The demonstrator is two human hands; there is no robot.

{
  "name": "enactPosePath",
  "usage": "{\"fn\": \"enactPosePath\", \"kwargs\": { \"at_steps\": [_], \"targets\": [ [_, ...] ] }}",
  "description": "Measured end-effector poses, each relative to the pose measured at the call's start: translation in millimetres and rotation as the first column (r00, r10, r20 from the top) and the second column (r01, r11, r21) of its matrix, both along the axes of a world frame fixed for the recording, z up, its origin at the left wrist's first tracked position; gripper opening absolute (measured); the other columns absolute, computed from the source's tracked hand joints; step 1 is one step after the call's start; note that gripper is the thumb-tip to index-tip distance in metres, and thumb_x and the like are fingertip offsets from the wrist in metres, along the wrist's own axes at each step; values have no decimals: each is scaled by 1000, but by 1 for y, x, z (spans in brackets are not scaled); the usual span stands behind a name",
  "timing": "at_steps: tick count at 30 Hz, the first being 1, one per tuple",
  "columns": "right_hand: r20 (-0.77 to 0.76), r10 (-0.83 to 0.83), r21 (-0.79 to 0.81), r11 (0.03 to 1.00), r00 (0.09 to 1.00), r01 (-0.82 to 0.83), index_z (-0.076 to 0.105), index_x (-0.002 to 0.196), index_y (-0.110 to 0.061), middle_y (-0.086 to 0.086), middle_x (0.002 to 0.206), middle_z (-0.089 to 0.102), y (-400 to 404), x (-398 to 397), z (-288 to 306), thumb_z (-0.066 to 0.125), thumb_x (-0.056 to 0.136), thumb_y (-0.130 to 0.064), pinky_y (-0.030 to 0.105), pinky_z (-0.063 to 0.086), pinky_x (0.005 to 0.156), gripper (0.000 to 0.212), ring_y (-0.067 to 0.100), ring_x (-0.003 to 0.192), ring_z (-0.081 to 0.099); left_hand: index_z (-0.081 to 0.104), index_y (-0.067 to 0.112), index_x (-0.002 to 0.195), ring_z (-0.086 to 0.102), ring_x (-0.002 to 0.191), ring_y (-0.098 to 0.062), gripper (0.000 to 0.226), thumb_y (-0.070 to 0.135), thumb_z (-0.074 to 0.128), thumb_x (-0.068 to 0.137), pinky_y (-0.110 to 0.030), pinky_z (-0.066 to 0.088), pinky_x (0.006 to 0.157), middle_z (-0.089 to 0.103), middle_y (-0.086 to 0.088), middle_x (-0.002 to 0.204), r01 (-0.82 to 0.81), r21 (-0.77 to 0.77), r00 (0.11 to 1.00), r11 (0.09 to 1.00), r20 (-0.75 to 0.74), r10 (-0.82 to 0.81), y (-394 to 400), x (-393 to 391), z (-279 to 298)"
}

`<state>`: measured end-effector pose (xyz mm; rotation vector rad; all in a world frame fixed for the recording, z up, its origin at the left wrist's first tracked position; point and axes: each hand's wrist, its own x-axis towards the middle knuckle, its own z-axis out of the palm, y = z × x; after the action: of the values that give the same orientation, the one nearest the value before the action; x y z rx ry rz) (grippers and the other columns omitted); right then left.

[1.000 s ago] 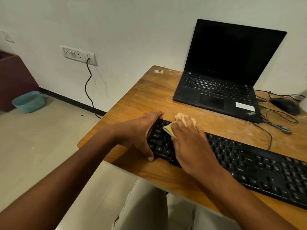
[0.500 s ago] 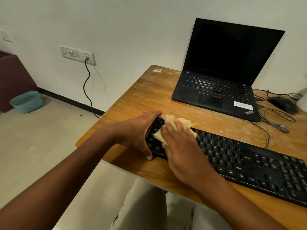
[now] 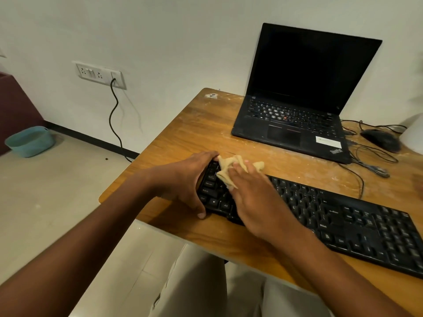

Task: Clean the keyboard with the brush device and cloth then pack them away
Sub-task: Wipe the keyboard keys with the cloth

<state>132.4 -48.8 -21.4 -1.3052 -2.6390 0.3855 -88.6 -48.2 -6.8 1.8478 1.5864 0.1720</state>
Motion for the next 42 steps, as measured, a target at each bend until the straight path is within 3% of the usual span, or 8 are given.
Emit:
{"fn": "enactPosePath", "kwargs": {
  "at_steps": [9, 13, 17, 24, 32, 36, 38, 42],
  "targets": [
    [205, 124, 9, 992, 971, -128, -14, 155, -41, -24, 162, -20, -18, 36, -1, 6, 105, -31, 32, -16, 125, 54, -3, 147, -32, -1, 38, 164, 24, 152, -20, 152, 26, 104, 55, -38, 33, 122, 16, 10, 168, 14, -5, 1000, 1000, 5, -13, 2, -2, -2],
    [-1, 12, -76, 997, 1000, -12, 25, 155, -45, -19, 161, 21, 3, 53, 28, 41, 110, -24, 25, 20, 125, 52, -10, 144, 16, 0, 39, 164, 23, 152, -20, 151, 23, 103, 55, -37, 32, 121, 15, 10, 169, 6, -14, 1000, 1000, 20, -6, 2, -2, -1],
    [-380, -133, -69, 991, 915, 115, 60, 143, -32, -9, 82, 69, 34, 46, 48, 46, 109, -20, 12, 39, 50, 38, -2, 54, 54, 1, 38, 164, 24, 151, -19, 150, 23, 103, 55, -34, 33, 118, 16, 10, 168, 6, -15, 1000, 1000, 26, -6, 2, -2, -1],
    [-71, -8, 52, 999, 997, 11, 38, 155, -18, 5, 158, 44, 23, -12, 0, 37, 111, -21, 41, 29, 124, 45, 21, 145, 39, 2, 38, 164, 27, 151, -22, 150, 25, 104, 54, -36, 36, 118, 18, 9, 168, -5, -7, 1000, 1000, 5, 5, 2, 0, 0],
    [-32, 172, 45, 984, 985, -170, 16, 164, -28, -14, 171, 8, -29, 2, -10, 28, 112, -33, 17, -18, 119, 53, -4, 154, -9, 3, 38, 164, 28, 149, -20, 151, 29, 105, 52, -40, 36, 122, 22, 9, 165, 10, -5, 1000, 1000, 13, -10, 3, -2, -2],
    [-292, 68, -184, 975, 954, -126, 49, 149, -35, -45, 130, 48, -40, 14, 13, 38, 111, -33, 5, 28, 107, 39, -23, 122, 41, 3, 41, 163, 29, 149, -19, 150, 26, 105, 53, -39, 38, 120, 21, 10, 166, 5, -11, 999, 1000, 32, -5, 2, -3, -2],
    [-518, -139, -311, 950, 844, -35, 67, 118, -38, -27, 79, 69, -28, 16, 28, 42, 110, -33, 16, 44, 62, 27, -4, 67, 60, 4, 40, 163, 31, 146, -18, 150, 23, 104, 52, -34, 39, 116, 22, 10, 165, -3, -13, 999, 1000, 39, 4, 2, -3, -2],
    [-702, -290, -151, 953, 651, 263, 68, 100, -22, 3, 76, 67, 13, 5, 46, 42, 111, -27, 37, 45, 55, 28, 15, 61, 60, 5, 40, 162, 32, 137, -10, 149, 21, 104, 52, -27, 37, 109, 26, 11, 161, -7, -7, 998, 1000, 64, 7, 4, -4, -2]
  ]
}}
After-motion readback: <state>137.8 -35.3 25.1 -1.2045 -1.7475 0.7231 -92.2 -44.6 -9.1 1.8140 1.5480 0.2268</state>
